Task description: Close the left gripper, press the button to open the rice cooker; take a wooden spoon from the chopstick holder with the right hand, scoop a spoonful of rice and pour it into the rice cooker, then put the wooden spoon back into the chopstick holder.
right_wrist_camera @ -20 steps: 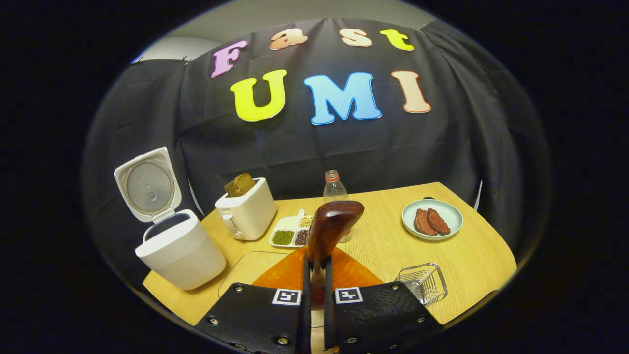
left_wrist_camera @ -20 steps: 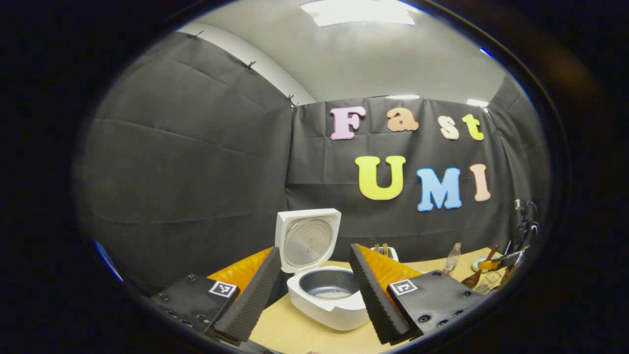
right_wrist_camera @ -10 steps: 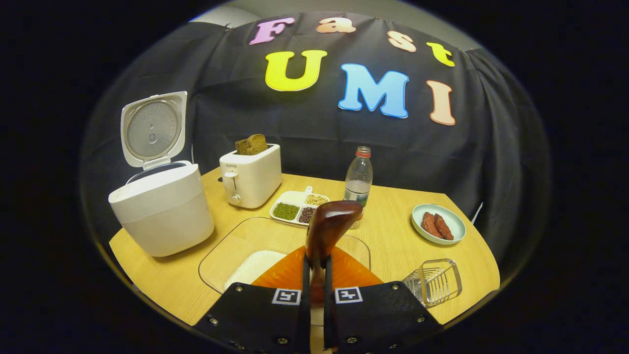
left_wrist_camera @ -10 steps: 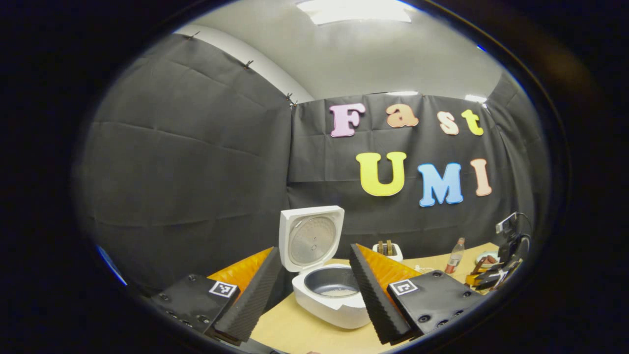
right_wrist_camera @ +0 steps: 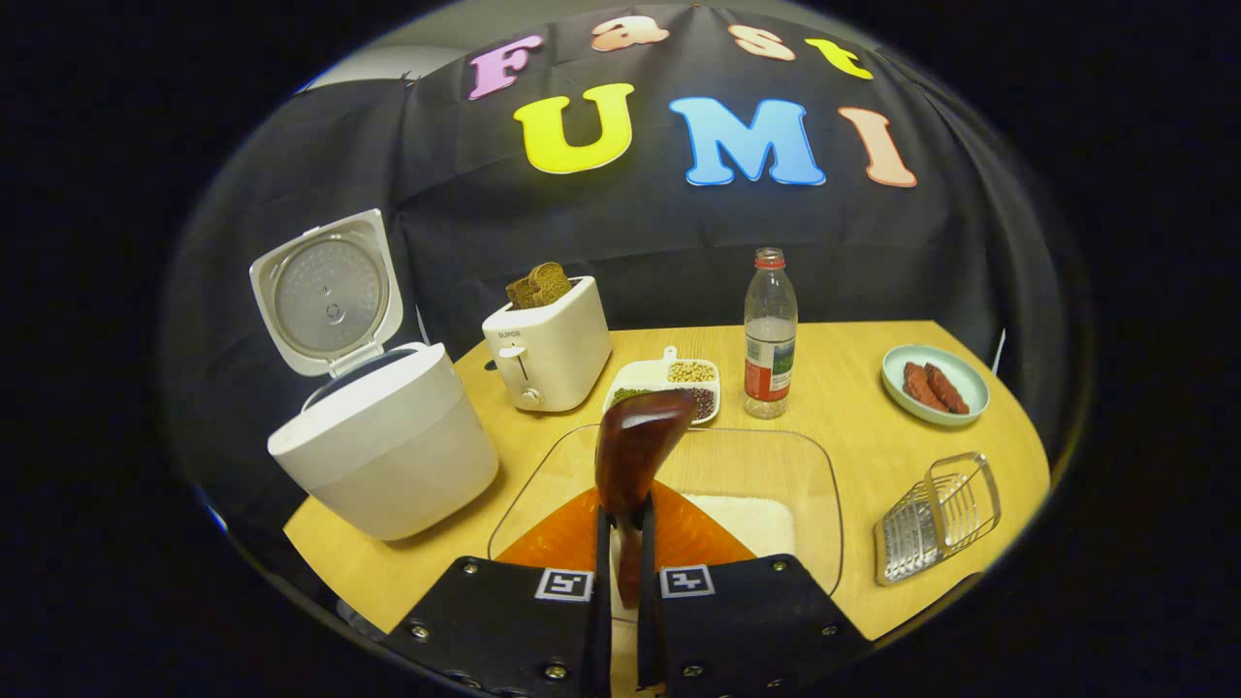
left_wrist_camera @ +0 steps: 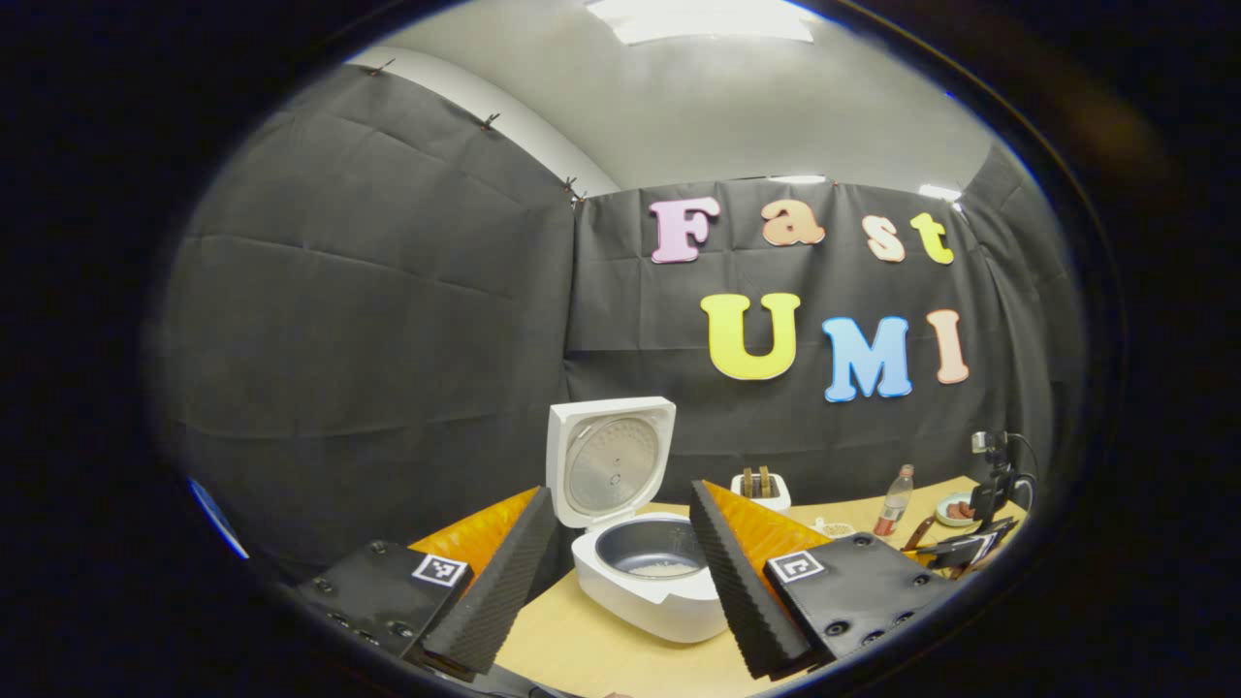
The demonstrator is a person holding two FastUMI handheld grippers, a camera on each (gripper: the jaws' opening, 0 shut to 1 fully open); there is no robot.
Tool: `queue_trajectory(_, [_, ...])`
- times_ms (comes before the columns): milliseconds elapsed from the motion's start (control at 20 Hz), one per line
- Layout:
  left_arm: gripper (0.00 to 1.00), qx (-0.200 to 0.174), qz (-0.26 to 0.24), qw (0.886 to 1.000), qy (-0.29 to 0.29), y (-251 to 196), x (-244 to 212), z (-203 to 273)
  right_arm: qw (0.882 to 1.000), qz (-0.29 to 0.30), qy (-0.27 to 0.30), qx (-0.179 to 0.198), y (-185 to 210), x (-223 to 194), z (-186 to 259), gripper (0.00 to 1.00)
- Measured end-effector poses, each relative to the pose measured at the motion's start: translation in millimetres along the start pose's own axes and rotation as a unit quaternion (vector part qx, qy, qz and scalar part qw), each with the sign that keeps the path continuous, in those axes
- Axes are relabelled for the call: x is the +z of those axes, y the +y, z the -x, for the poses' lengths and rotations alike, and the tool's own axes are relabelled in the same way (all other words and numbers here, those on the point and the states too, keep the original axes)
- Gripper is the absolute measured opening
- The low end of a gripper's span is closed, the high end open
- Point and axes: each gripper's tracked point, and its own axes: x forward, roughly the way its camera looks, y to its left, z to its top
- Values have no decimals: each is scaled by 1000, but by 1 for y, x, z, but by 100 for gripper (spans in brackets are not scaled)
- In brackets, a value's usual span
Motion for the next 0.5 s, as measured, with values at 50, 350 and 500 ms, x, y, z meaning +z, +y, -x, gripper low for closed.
queue_trajectory(50, [96, 2, 4, 1000, 0, -1, 1, 2, 1000, -25, 3, 8, 3, 1, 0, 11])
queue_trajectory(350, [97, 5, 3, 1000, 1, -1, 7, 5, 986, -166, 18, 24, -15, 3, 0, 11])
queue_trajectory(500, [99, 10, -3, 1000, 5, -2, 7, 5, 971, -237, 11, 23, -31, 11, 5, 11])
